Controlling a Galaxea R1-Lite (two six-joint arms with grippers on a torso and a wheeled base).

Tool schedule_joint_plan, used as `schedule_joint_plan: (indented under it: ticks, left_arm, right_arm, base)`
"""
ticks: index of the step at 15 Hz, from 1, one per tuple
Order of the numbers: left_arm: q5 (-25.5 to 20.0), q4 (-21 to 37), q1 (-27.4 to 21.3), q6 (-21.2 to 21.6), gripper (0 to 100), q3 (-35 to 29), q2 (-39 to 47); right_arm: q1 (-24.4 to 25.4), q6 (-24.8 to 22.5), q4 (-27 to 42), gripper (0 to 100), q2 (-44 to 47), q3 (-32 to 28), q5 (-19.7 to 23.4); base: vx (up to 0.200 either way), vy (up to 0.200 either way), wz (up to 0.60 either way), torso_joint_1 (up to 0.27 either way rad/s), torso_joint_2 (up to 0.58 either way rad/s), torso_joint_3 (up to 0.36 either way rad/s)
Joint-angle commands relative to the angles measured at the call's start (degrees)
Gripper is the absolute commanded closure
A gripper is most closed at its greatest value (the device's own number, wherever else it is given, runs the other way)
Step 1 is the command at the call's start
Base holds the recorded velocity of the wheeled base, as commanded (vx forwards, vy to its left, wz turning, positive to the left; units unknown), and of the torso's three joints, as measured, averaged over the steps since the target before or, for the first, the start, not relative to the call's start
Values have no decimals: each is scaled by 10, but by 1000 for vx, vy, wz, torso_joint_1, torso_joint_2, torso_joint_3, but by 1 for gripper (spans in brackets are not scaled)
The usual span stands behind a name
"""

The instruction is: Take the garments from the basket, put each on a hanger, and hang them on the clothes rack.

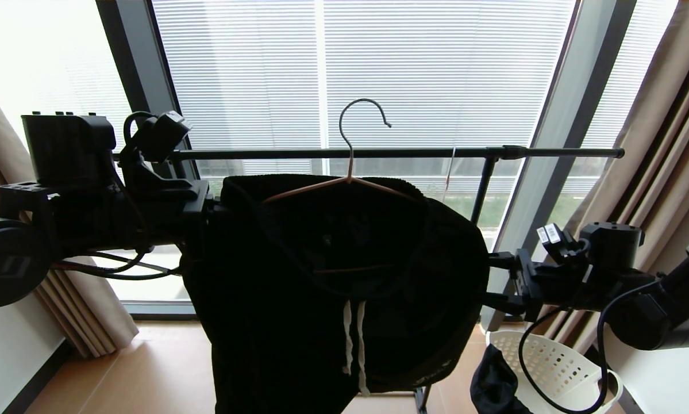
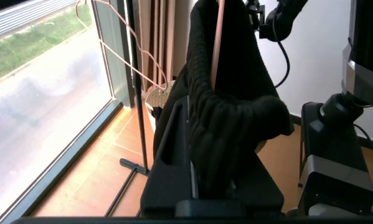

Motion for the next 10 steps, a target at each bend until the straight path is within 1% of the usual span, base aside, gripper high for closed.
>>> schedule_joint_plan:
  ticks: [1, 3, 4, 6, 8, 9, 10]
  left_arm:
    - [0, -1, 8, 0, 100, 11, 0]
    - [0, -1, 21, 0, 100, 18, -2]
    - [0, -1, 27, 0, 100, 25, -6]
    - [-1, -11, 53, 1, 100, 51, -19]
    - [0, -42, 68, 1, 100, 73, -19]
    - [0, -63, 74, 0, 100, 85, -19]
    - [0, -64, 75, 0, 100, 85, -19]
  right_arm:
    - [12, -19, 0, 0, -16, 11, -1]
    - [23, -19, 0, 0, -35, 18, -14]
    - [28, -19, 0, 0, -47, 23, -30]
    - [53, -20, -1, 0, -73, 31, -87]
    - [76, -15, 0, 0, -94, 32, -132]
    - [97, -7, 2, 0, -112, 34, -174]
    - [99, -6, 2, 0, -113, 34, -177]
  base:
    - [0, 0, 0, 0, 0, 0]
    - [0, 0, 0, 0, 0, 0]
    - [0, 0, 0, 0, 0, 0]
    - [0, 0, 0, 0, 0, 0]
    - [0, 0, 0, 0, 0, 0]
    - [0, 0, 0, 0, 0, 0]
    - [0, 0, 0, 0, 0, 0]
